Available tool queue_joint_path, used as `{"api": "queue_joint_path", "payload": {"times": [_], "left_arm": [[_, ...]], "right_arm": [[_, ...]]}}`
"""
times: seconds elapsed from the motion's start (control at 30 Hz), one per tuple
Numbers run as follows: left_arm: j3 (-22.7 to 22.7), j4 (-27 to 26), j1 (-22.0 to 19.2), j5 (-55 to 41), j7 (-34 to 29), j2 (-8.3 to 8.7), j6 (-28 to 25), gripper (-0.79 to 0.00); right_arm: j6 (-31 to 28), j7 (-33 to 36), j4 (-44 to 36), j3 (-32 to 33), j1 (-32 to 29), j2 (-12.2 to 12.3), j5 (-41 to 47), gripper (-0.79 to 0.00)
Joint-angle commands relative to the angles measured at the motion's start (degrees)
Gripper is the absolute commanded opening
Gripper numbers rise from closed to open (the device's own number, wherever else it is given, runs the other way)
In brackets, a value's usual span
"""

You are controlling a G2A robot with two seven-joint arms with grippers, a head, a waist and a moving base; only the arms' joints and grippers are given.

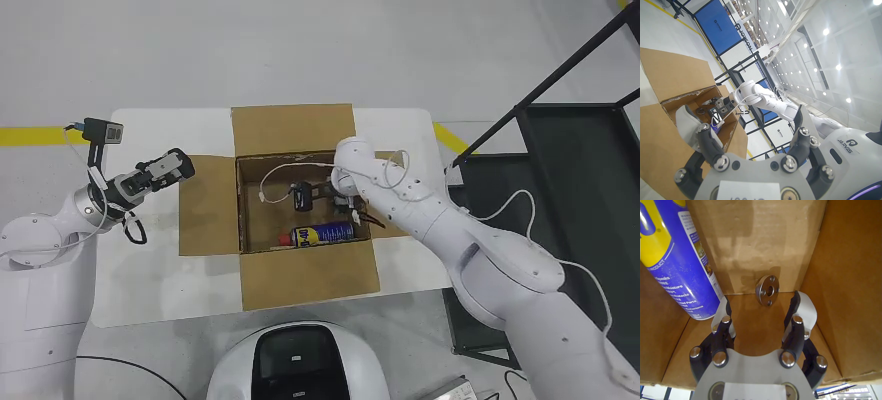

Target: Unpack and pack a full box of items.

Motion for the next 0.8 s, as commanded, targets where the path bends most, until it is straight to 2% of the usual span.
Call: {"api": "queue_joint_path", "payload": {"times": [0.0,0.1,0.2,0.27,0.33,0.4,0.57,0.63,0.7,0.73,0.77], "left_arm": [[0.0,0.0,0.0,0.0,0.0,0.00,0.0,0.000],[0.0,0.0,0.0,0.0,0.0,0.00,0.0,0.000],[0.0,0.0,0.0,0.0,0.0,0.00,0.0,0.000],[0.0,0.0,0.0,0.0,0.0,0.00,0.0,0.000],[0.0,0.0,0.0,0.0,0.0,0.00,0.0,0.000],[0.0,0.0,0.0,0.0,0.0,0.00,0.0,0.000],[0.0,0.0,0.0,0.0,0.0,0.00,0.0,0.000],[0.0,0.0,0.0,0.0,0.0,0.00,0.0,0.000],[0.0,0.0,0.0,0.0,0.0,0.00,0.0,0.000],[0.0,0.0,0.0,0.0,0.0,0.00,0.0,0.000],[0.0,0.0,0.0,0.0,0.0,0.00,0.0,0.000]], "right_arm": [[0.2,-0.3,1.5,-0.6,0.1,-0.8,-0.3,-0.123],[0.5,-1.0,3.8,-1.3,0.4,-2.1,-0.8,-0.123],[1.2,-1.6,6.0,-1.8,0.8,-3.4,-1.2,-0.203],[1.6,-2.2,7.3,-2.0,1.0,-4.2,-1.5,-0.302],[2.0,-2.5,8.6,-2.3,1.2,-4.9,-1.9,-0.336],[2.5,-2.6,10.0,-2.7,1.3,-5.7,-2.6,-0.406],[2.7,-3.1,12.8,-3.5,1.6,-7.5,-3.7,-0.446],[2.9,-3.2,13.9,-3.7,1.7,-8.1,-4.3,-0.489],[2.9,-3.6,15.0,-3.9,1.7,-8.7,-4.5,-0.582],[2.8,-3.8,15.5,-3.9,1.7,-9.0,-4.7,-0.653],[2.8,-4.0,15.9,-4.0,1.8,-9.2,-4.9,-0.763]]}}
